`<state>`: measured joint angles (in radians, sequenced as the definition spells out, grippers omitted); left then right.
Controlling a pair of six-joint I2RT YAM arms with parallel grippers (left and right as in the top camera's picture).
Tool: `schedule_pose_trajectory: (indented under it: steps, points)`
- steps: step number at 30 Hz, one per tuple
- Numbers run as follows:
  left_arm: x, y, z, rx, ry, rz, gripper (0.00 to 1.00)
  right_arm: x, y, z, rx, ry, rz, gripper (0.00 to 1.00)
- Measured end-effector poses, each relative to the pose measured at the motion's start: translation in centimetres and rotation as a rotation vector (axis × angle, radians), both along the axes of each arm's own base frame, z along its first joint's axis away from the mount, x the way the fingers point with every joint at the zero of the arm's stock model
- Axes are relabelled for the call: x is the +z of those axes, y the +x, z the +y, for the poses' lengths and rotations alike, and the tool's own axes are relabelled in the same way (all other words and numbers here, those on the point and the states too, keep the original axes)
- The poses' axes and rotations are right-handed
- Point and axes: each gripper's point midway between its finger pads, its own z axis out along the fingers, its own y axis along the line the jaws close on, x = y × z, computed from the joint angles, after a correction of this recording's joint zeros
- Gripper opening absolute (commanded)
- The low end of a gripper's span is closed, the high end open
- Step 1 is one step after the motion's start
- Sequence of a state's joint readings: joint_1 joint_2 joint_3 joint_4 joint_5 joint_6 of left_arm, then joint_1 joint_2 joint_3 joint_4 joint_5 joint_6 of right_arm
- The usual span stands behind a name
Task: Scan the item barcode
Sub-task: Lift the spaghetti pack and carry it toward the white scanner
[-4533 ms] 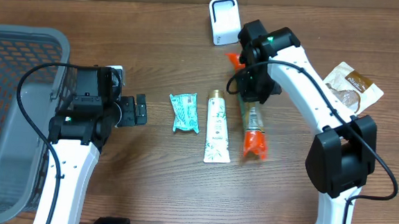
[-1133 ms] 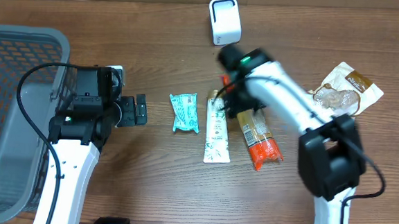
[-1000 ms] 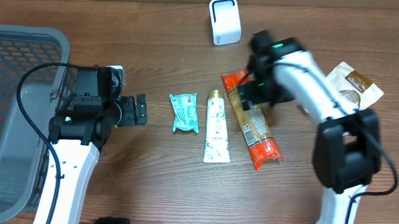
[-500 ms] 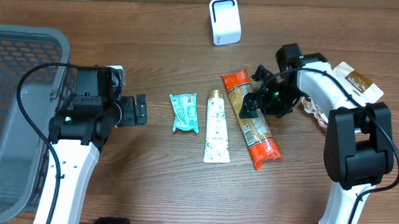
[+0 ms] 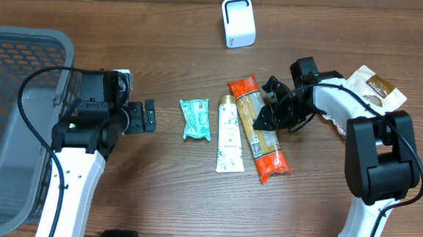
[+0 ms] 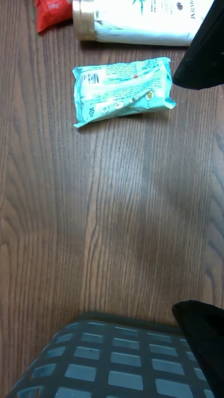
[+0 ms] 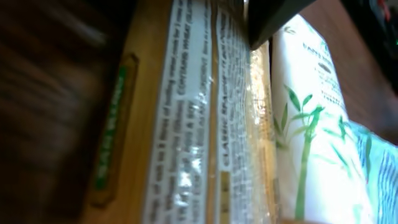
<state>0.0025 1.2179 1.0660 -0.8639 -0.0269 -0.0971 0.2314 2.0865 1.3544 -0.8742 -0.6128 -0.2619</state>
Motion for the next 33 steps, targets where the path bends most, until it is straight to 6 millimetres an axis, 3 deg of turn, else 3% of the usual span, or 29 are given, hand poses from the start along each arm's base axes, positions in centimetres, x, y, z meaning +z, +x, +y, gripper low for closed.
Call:
schedule_pose_trajectory:
  steps: [8,14,19,26,33]
  points:
    - [0.0,0.0,0.0,0.000,0.000,0.000,1.00,0.7,-1.4,1.1,-0.007,0.091,0.083,0.04]
    - [0.0,0.0,0.0,0.000,0.000,0.000,1.00,1.4,-3.2,1.5,-0.011,0.135,0.198,0.04]
    - [0.0,0.0,0.0,0.000,0.000,0.000,1.00,3.4,-2.5,1.4,-0.024,0.131,0.230,0.04]
    - [0.0,0.0,0.0,0.000,0.000,0.000,1.00,10.0,2.0,2.3,-0.038,0.214,0.117,0.04]
    - [0.0,0.0,0.0,0.000,0.000,0.000,1.00,18.6,6.7,3.1,-0.070,0.391,-0.142,0.04]
